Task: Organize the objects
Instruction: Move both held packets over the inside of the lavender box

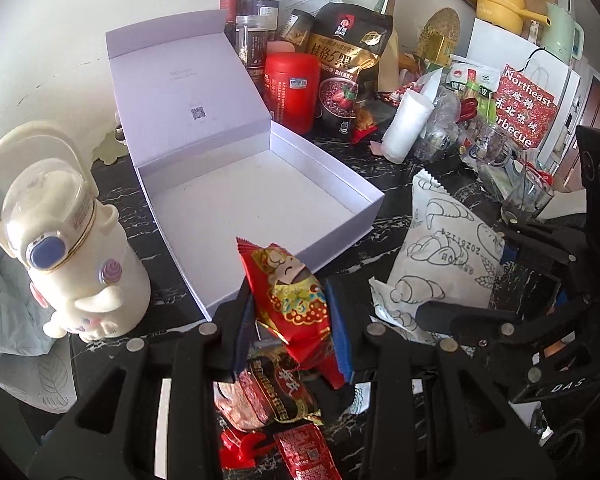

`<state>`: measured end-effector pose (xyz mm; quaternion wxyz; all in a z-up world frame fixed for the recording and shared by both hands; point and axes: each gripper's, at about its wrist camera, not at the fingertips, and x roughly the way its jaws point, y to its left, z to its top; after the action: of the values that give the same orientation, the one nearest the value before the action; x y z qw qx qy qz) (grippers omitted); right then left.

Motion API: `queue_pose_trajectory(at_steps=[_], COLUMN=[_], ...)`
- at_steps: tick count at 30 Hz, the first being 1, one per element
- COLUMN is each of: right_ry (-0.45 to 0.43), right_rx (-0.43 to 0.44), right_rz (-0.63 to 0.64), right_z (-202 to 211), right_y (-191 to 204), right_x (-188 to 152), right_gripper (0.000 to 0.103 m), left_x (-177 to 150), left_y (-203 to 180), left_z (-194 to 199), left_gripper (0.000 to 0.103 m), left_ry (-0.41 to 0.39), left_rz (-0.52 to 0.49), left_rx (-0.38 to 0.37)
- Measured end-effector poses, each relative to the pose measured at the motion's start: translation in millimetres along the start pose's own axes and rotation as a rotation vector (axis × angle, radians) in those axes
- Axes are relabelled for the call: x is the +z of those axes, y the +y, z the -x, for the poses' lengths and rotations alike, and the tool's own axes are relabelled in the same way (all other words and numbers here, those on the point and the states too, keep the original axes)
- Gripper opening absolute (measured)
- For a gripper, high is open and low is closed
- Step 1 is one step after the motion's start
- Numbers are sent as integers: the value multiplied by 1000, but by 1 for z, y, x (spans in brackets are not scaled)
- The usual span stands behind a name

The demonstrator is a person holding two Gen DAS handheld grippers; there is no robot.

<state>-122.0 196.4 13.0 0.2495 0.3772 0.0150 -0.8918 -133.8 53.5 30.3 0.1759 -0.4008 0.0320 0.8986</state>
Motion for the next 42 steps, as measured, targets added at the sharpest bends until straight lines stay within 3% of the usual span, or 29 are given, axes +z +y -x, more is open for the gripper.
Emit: queue_pose_trajectory(at_steps=[10,25,42], right_ry=[-13,-56,-46], right_rx=[37,23,67], right_rz=[18,95,113], right_z=[-25,-53,-96], right_y=[-17,-46,-80], right_x=[33,89,138], right_gripper=[62,62,62], left_x=[33,79,114], left_y=[20,42,60], left_z=[-20,-56,-97], left_gripper=[32,32,32], left_ry=[-30,-84,-101], left_rz=[2,41,92], left_rx=[27,107,277])
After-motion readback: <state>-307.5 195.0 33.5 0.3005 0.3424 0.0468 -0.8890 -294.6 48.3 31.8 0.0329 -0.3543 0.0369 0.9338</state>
